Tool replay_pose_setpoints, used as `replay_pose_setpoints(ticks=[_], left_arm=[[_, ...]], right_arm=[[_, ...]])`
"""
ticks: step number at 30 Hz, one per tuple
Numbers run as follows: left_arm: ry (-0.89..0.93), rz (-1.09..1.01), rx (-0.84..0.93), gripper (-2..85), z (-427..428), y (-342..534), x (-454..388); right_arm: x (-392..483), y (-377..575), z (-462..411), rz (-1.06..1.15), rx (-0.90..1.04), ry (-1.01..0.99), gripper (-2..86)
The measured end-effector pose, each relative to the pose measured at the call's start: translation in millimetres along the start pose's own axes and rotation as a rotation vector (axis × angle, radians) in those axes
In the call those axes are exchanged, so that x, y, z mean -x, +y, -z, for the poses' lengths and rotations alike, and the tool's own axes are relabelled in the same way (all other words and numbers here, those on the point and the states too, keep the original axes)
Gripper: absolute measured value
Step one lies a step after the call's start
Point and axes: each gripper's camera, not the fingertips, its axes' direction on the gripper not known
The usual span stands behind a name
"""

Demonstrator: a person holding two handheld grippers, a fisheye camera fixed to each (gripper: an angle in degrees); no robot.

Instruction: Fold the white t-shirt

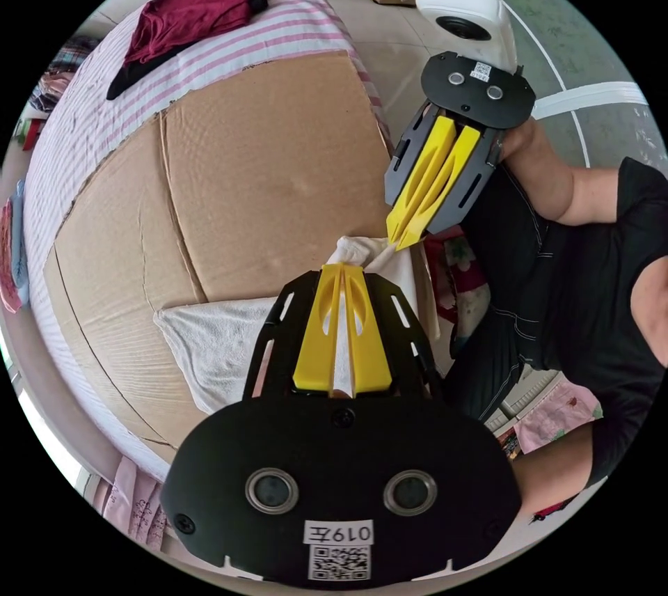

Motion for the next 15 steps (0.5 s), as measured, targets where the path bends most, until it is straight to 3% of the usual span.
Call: replay_pose_setpoints(ticks=[15], left_arm=[[-0.041,-0.042,0.009,0.9,-10,-8,-11]], right_arm=[[1,-2,15,0.039,-0.085,-0.062,0.0]])
